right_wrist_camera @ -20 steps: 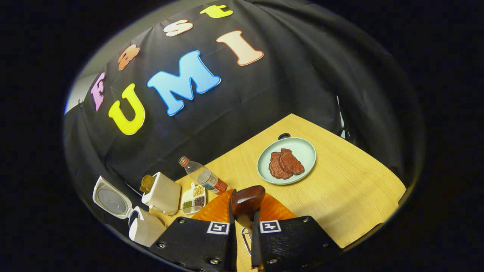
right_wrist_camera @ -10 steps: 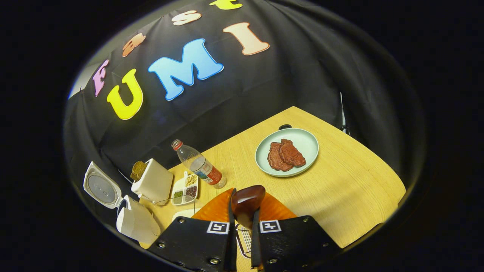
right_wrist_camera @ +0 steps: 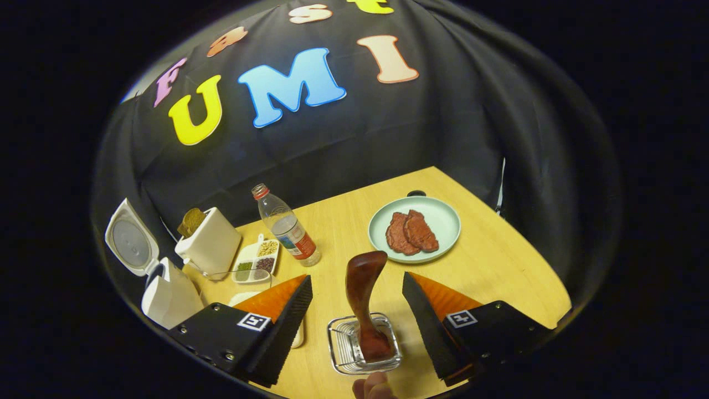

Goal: Close the left gripper, press the button to open the rice cooker; take a wooden spoon from the chopstick holder with the right hand, scoop a spoonful of rice and pour it into the rice cooker, then put the wooden spoon back into the chopstick holder.

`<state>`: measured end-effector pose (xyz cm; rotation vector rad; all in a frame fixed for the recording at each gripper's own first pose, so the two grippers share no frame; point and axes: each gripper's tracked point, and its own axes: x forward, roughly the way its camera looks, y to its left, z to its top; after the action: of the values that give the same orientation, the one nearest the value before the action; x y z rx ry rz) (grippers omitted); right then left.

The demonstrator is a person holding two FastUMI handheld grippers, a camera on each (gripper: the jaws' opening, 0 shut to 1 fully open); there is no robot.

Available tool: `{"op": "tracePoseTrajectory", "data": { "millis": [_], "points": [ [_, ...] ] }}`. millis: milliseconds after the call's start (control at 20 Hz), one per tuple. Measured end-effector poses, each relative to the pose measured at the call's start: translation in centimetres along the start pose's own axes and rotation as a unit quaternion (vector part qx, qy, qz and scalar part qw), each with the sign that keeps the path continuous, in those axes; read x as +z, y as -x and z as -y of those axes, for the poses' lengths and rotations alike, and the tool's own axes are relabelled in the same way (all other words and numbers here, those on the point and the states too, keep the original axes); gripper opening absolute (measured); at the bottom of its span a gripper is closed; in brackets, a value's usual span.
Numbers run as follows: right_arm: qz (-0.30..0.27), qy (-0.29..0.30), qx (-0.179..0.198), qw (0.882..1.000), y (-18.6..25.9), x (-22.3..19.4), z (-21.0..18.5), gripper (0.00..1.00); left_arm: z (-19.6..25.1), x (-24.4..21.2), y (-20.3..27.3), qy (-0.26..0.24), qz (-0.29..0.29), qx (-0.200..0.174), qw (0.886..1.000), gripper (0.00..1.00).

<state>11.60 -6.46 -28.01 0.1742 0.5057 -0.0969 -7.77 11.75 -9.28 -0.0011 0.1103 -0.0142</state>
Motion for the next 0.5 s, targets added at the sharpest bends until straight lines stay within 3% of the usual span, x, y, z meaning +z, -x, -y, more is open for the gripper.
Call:
{"op": "tracePoseTrajectory", "data": {
  "millis": [200, 250, 500],
  "points": [
    [0.064, 0.011, -0.016, 0.998, 4.3, 4.3, -0.1, 0.94, -0.2, 0.7, -0.7, 0.003, 0.008, -0.006, 1.0, 0.96],
    [0.079, 0.01, -0.013, 0.997, 5.1, 5.3, -0.3, 0.98, -0.2, 0.9, -0.9, 0.003, 0.009, -0.008, 1.0, 0.96],
    [0.149, 0.011, 0.012, 0.989, 9.6, 11.1, -2.4, 0.98, -0.5, 1.1, -2.4, 0.013, 0.012, -0.018, 1.0, 0.96]
  ]
}}
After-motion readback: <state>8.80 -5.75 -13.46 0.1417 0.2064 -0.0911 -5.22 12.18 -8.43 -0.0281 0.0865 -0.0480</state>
